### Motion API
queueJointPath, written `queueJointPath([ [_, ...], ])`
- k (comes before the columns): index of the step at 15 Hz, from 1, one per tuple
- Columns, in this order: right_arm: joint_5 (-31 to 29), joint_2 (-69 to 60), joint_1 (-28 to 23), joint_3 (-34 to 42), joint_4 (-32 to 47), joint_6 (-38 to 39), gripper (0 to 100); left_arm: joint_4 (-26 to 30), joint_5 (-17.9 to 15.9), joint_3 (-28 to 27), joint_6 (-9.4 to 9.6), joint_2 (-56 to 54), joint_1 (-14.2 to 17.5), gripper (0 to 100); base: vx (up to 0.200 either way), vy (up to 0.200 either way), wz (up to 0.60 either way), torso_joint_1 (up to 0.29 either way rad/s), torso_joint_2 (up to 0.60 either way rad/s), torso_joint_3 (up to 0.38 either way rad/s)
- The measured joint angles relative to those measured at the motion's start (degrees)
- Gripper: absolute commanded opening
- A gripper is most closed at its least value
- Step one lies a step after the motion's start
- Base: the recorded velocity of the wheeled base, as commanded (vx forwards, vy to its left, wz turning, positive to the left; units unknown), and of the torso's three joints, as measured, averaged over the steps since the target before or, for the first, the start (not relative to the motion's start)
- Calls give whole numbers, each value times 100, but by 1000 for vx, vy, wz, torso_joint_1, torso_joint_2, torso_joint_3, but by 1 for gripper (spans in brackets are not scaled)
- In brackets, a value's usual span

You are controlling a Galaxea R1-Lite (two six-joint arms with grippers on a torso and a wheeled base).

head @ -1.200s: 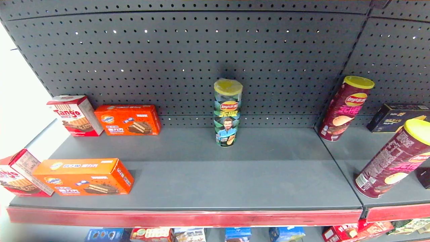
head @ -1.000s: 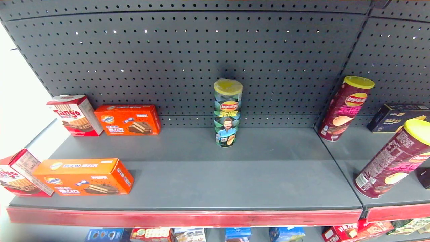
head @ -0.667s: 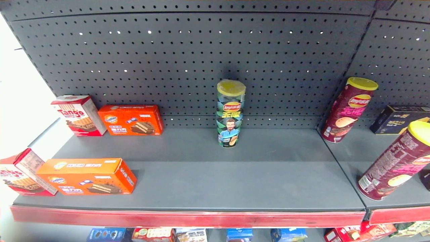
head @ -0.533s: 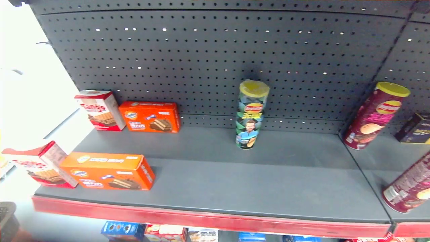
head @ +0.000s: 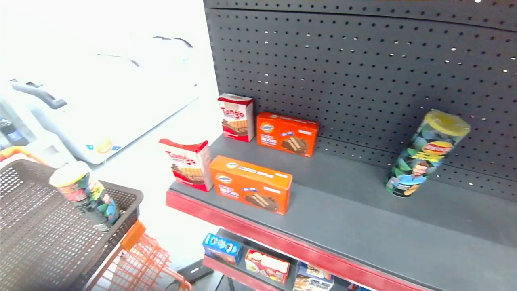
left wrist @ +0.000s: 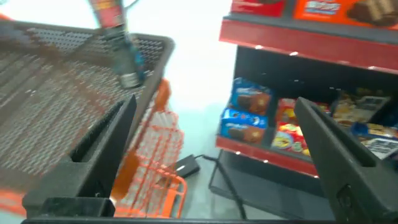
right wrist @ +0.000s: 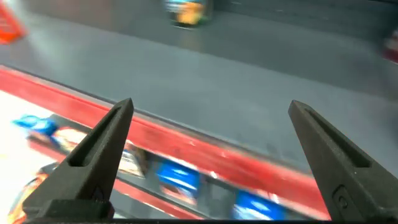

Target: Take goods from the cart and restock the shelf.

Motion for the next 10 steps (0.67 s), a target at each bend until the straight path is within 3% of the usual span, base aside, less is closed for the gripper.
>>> queueJointPath([
  [10,-6,0,5,0,-4,5,100,2,-13,0,15,0,0,100,0,0,0,0,0,0],
])
